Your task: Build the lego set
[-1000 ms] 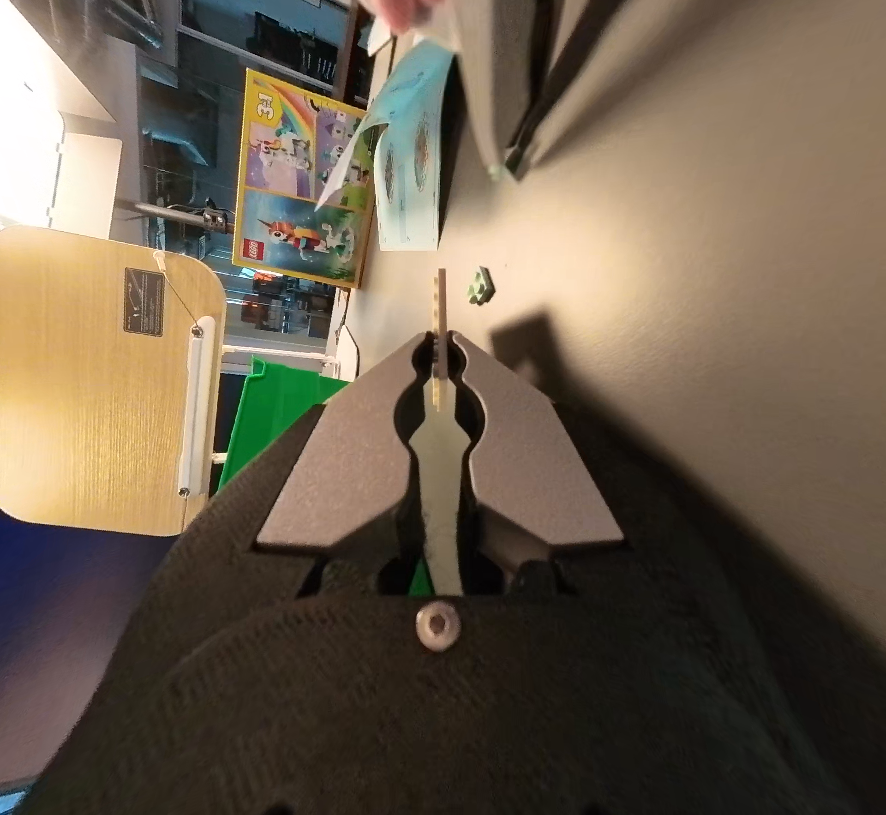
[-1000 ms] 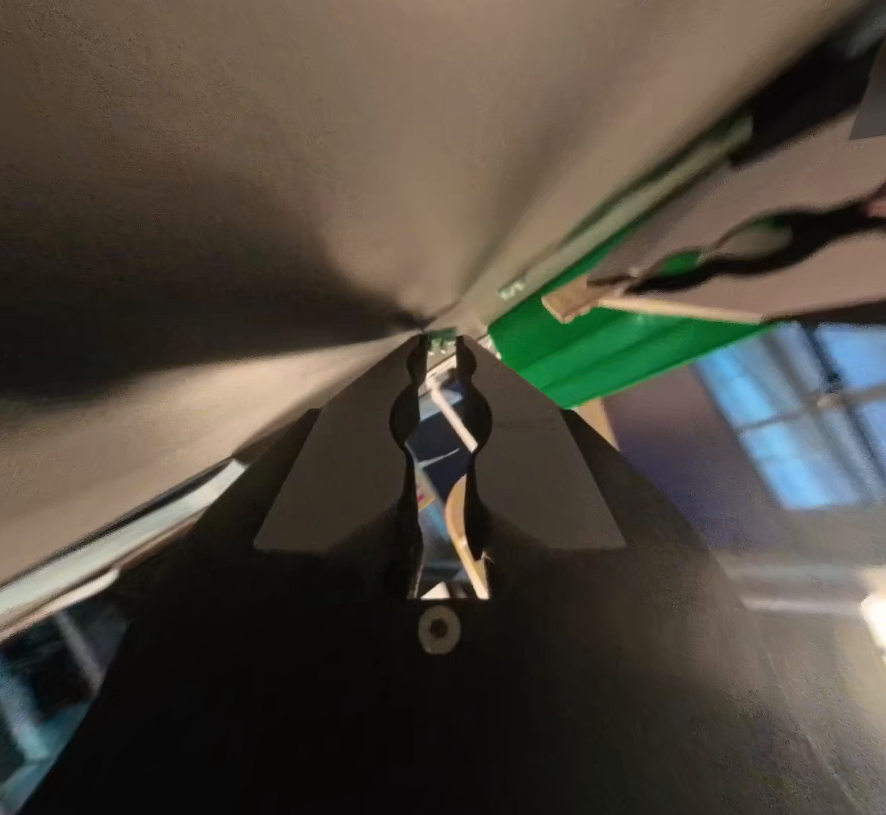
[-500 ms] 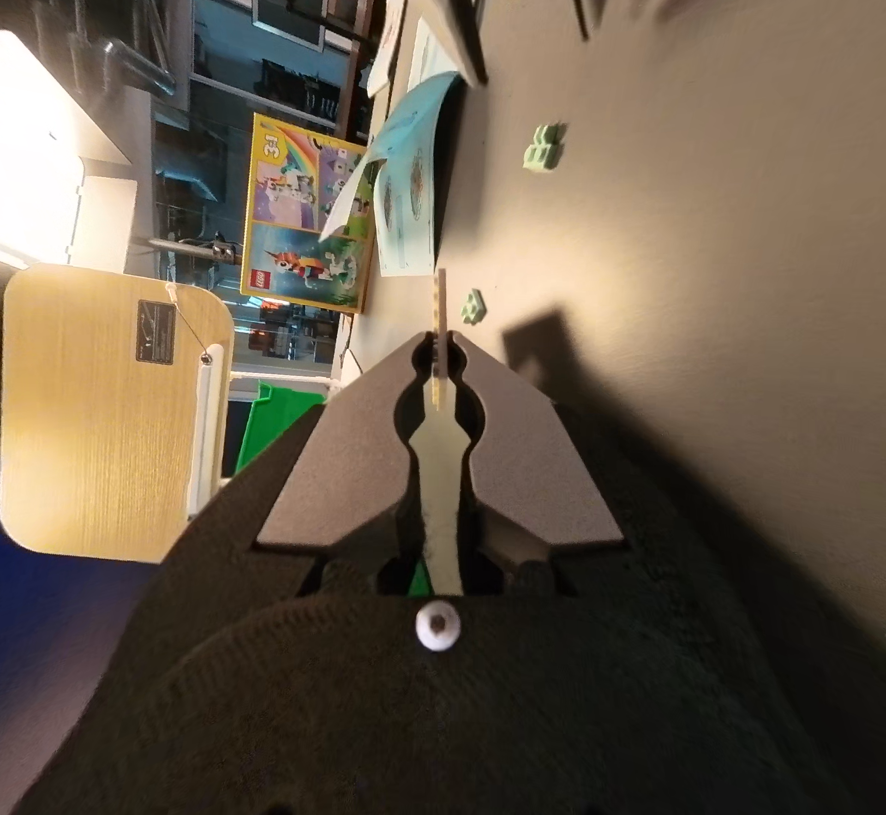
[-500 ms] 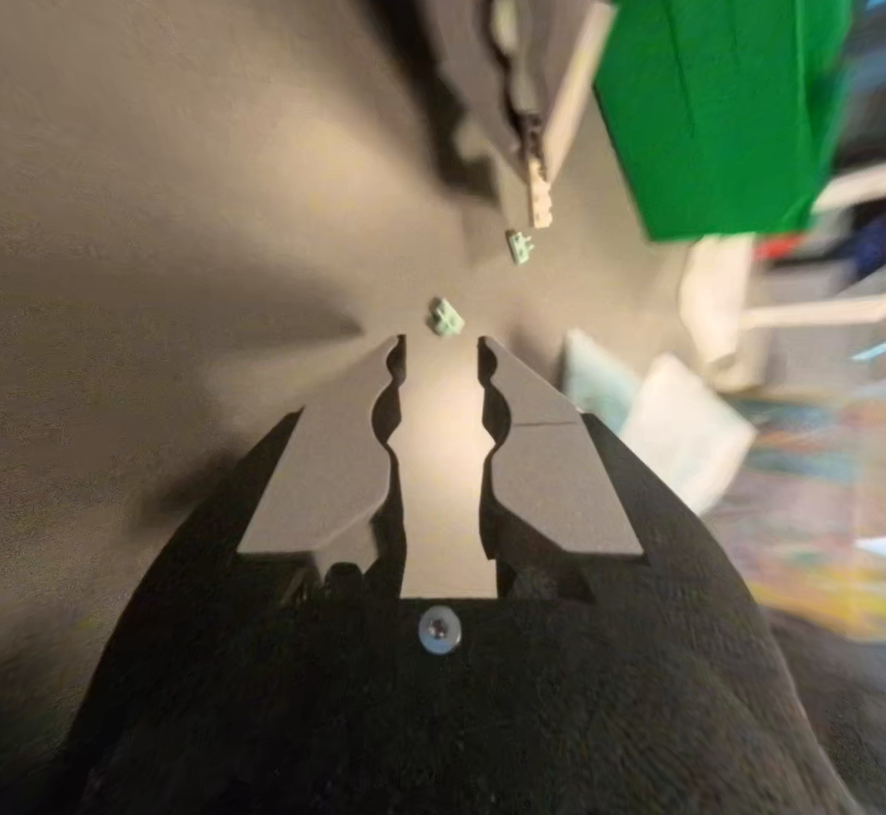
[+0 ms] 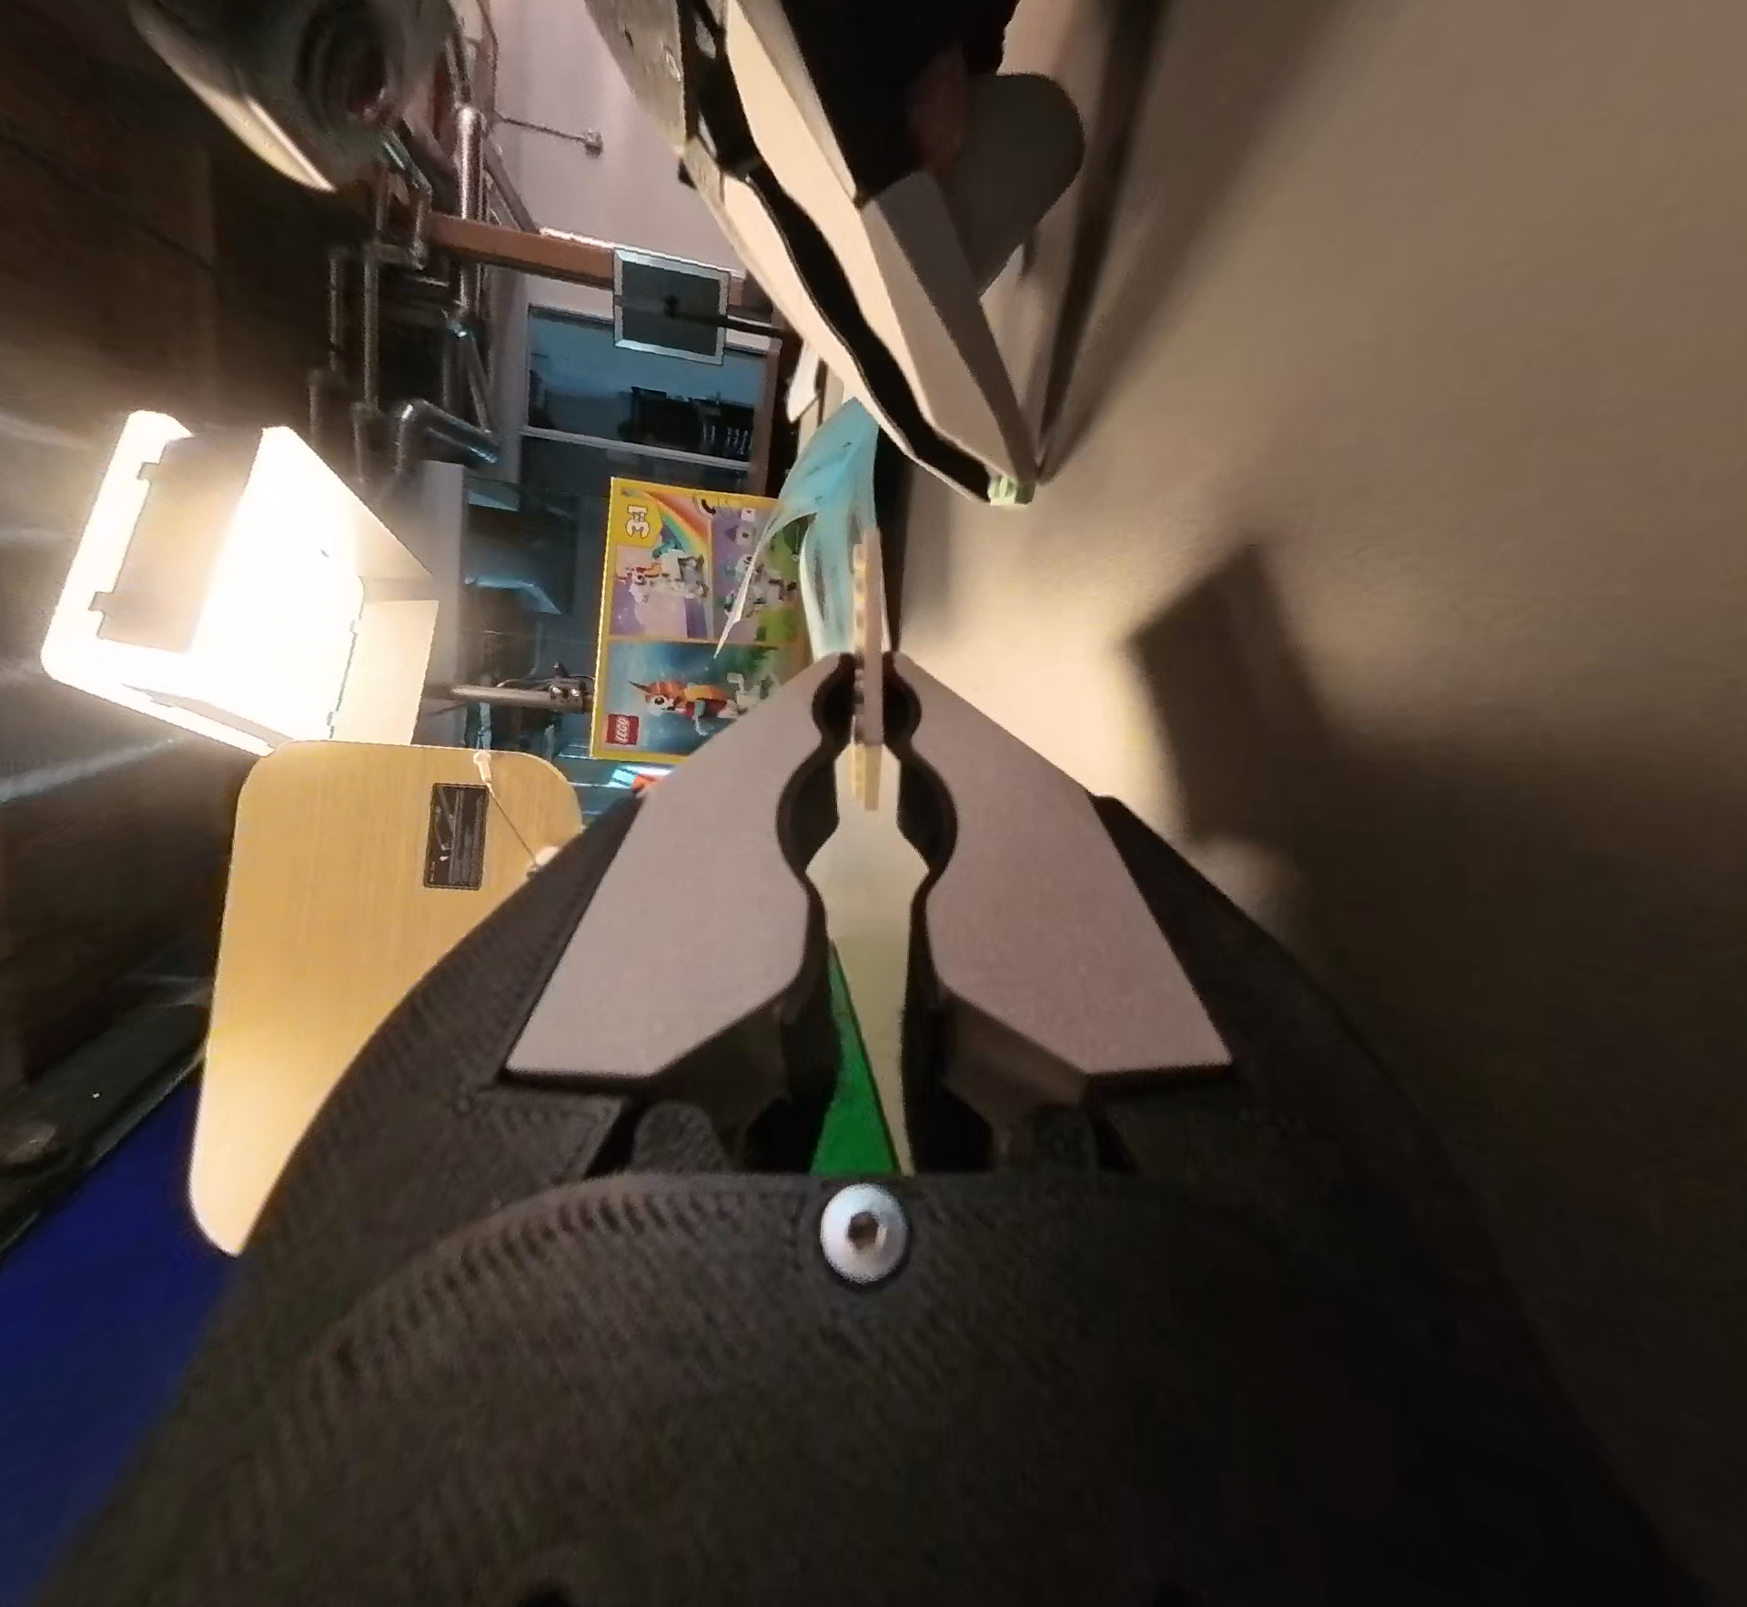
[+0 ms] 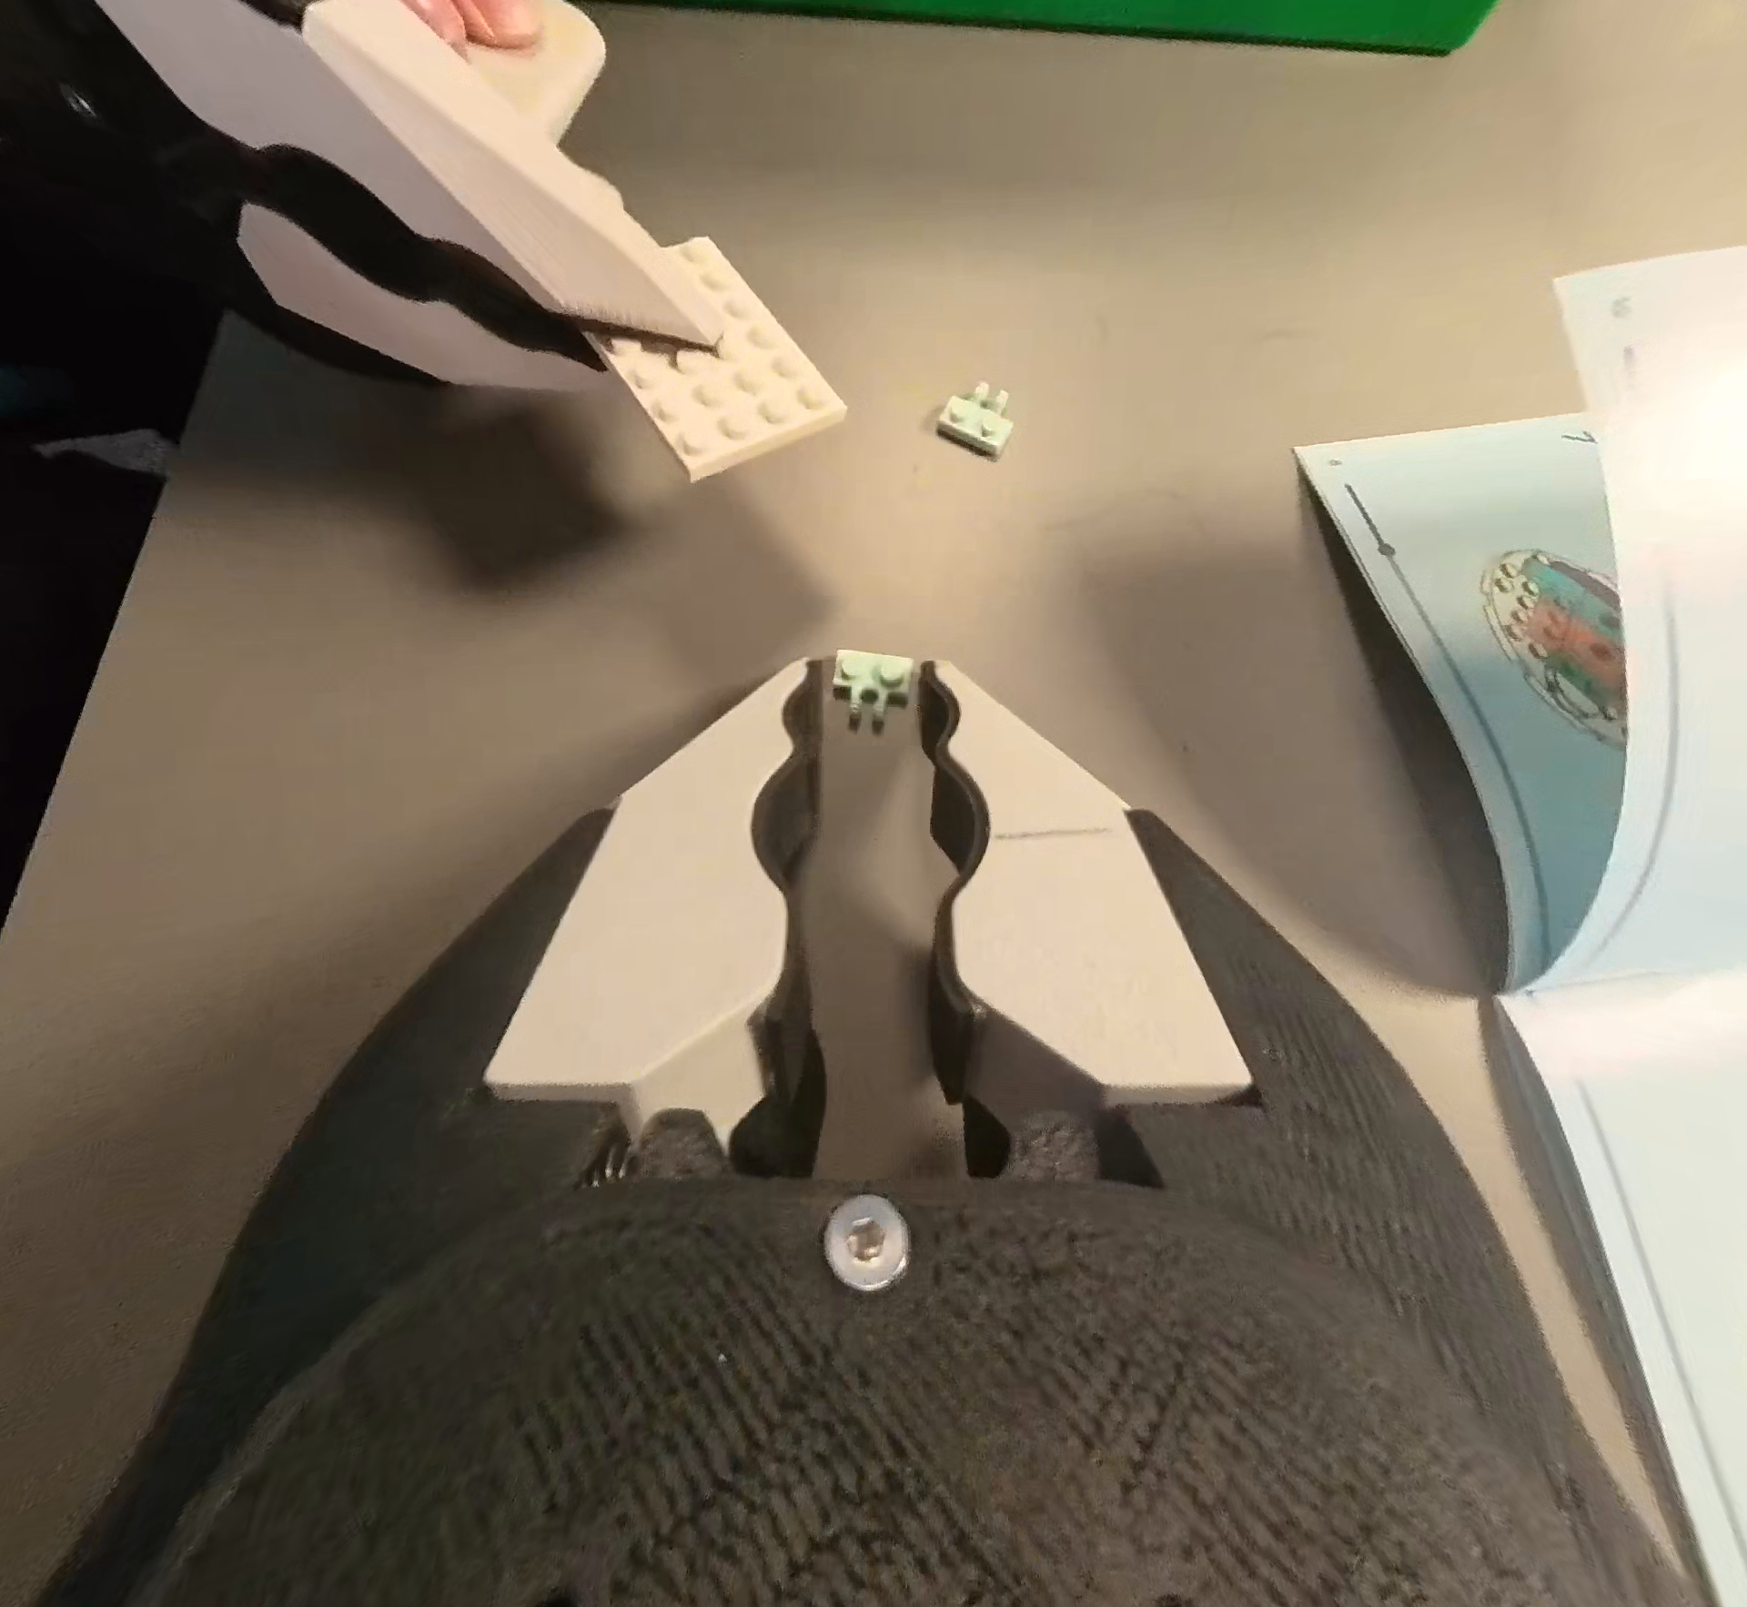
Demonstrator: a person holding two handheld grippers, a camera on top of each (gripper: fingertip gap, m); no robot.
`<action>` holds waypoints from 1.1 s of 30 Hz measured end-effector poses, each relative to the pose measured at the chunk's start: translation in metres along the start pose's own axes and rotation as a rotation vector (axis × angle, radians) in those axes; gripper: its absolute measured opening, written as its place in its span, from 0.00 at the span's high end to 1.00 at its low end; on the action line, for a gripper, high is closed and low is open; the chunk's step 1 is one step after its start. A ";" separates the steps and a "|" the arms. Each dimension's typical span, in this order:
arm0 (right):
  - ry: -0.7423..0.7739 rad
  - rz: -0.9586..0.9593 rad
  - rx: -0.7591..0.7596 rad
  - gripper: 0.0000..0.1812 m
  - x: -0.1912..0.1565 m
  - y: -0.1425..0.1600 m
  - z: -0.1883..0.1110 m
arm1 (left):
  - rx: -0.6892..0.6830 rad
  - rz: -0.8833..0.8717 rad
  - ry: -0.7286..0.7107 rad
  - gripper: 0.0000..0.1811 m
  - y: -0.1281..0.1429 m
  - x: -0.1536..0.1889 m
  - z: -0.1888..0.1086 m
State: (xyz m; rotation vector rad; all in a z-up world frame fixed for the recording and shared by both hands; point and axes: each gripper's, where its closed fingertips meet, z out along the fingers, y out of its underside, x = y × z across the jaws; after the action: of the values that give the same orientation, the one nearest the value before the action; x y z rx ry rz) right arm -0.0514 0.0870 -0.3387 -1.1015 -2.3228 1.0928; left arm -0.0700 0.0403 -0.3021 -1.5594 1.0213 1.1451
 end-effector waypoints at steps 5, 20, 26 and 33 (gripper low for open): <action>-0.022 -0.121 -0.030 0.92 0.003 -0.006 -0.004 | 0.042 0.057 -0.029 0.98 -0.009 -0.001 -0.002; -0.373 -0.364 0.059 0.92 -0.034 -0.067 -0.018 | 0.099 0.121 -0.127 0.98 -0.020 -0.011 -0.009; -0.430 -0.369 -0.015 0.92 -0.034 -0.069 -0.019 | 0.105 0.129 -0.145 0.98 -0.022 -0.013 -0.011; -0.452 -0.370 -0.048 0.92 -0.033 -0.069 -0.016 | 0.105 0.131 -0.144 0.98 -0.021 -0.013 -0.010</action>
State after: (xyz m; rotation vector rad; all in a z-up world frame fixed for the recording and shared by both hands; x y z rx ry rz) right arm -0.0557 0.0425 -0.2753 -0.4304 -2.7579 1.2361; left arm -0.0504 0.0364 -0.2841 -1.3243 1.0811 1.2534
